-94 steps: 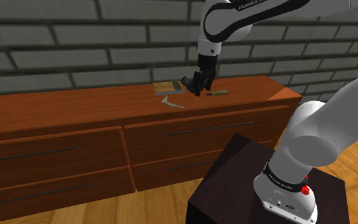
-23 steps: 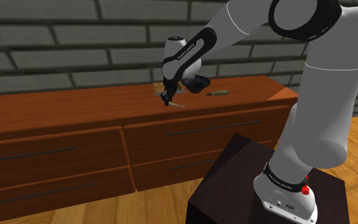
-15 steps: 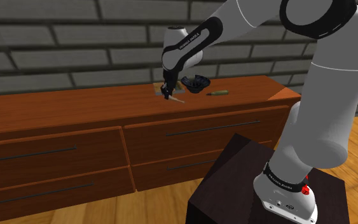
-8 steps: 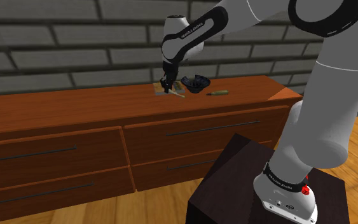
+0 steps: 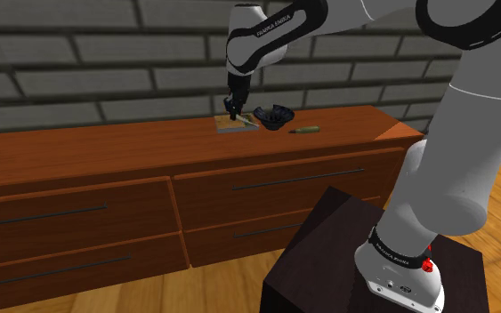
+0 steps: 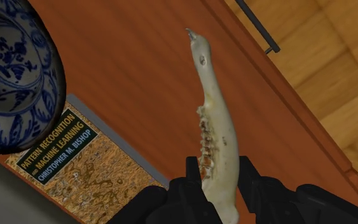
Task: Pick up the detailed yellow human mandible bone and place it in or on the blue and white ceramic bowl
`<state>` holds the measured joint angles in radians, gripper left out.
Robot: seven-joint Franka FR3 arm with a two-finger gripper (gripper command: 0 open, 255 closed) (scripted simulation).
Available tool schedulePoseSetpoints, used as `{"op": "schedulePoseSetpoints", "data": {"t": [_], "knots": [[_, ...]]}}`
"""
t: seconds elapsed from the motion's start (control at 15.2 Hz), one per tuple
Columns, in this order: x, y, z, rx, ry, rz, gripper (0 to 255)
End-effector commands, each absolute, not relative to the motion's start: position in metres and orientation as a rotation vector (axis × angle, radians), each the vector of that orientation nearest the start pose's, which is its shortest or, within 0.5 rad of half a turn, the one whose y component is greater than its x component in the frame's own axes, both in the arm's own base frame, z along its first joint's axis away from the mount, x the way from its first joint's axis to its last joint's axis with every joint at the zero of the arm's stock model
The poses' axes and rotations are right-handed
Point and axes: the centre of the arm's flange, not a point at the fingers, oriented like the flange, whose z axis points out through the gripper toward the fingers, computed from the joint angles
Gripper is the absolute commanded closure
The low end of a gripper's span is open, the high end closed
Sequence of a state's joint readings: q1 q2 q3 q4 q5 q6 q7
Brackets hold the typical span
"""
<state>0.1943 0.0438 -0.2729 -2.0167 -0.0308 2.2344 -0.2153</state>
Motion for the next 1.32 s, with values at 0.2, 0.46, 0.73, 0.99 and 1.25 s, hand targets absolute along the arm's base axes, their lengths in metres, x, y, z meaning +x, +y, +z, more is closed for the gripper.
{"op": "schedulePoseSetpoints", "data": {"t": [0.2, 0.46, 0.73, 0.99, 1.25], "knots": [[0.576, -0.058, 0.468, -3.184, -0.247, -0.268, 255], [0.571, -0.11, 0.469, -3.184, -0.247, -0.268, 255], [0.566, -0.163, 0.47, -3.184, -0.247, -0.268, 255], [0.562, -0.215, 0.471, -3.184, -0.247, -0.268, 255], [0.559, -0.246, 0.461, -3.184, -0.247, -0.268, 255]]}}
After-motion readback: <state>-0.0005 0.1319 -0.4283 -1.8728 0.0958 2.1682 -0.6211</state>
